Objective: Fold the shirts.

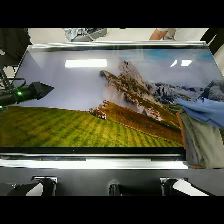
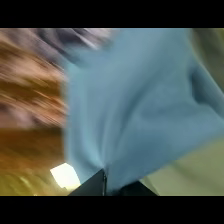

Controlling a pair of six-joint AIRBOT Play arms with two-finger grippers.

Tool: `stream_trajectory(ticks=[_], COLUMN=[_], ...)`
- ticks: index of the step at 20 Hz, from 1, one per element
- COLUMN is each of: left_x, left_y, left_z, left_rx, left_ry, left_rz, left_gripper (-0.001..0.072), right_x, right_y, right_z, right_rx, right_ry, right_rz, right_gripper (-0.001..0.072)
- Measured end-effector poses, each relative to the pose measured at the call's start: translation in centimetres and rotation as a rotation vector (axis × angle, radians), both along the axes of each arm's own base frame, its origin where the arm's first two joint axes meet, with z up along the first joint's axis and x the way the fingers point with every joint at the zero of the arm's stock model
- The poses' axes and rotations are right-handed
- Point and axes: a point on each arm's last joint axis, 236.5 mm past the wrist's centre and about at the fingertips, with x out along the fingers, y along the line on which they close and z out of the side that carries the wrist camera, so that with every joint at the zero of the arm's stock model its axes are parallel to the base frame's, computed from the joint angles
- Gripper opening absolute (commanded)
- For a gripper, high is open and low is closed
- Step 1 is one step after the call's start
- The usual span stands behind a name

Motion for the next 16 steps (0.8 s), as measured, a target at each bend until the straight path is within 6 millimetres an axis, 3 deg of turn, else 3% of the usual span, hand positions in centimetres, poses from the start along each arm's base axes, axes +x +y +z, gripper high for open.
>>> stream_trajectory(ticks=[3,6,7,8,9,10,13,14,16], left_x=[-0.2,-0.4,-0.4,-0.4,-0.5,-0.4,-0.2,0.0,0.6], left_y=[-0.2,-0.3,-0.3,-0.3,-0.3,-0.4,-0.5,-0.3,0.5], left_z=[-0.1,-0.2,-0.2,-0.2,-0.2,0.0,1.7,2.9,5.5], left_rx=[0.002,0.002,0.002,0.002,0.001,-0.001,0.004,0.018,0.096], left_ry=[0.007,0.012,0.012,0.014,0.013,0.01,-0.026,-0.055,-0.123], left_rz=[-0.012,-0.02,-0.02,-0.022,-0.023,-0.024,-0.031,-0.031,-0.025], left_gripper=[0.0031,0.0031,0.0032,0.0032,0.0031,0.0031,0.0029,0.0028,0.0027], right_x=[-4.5,-10.4,-11.8,-12.8,-13.6,-14.0,-13.4,-12.6,-9.2], right_y=[0.3,1.1,1.3,1.5,1.7,1.9,0.9,0.0,-2.7], right_z=[-3.6,-7.2,-8.1,-9.0,-9.9,-10.5,-10.7,-9.8,-6.4], right_rx=[0.015,0.001,-0.009,-0.017,-0.021,-0.022,-0.085,-0.135,-0.281], right_ry=[0.186,0.398,0.444,0.475,0.499,0.507,0.464,0.424,0.262], right_rz=[-0.039,-0.074,-0.084,-0.092,-0.104,-0.111,-0.089,-0.074,-0.039], right_gripper=[0.0041,0.0042,0.0127,0.0523,0.0681,0.0705,0.0684,0.0684,0.0678])
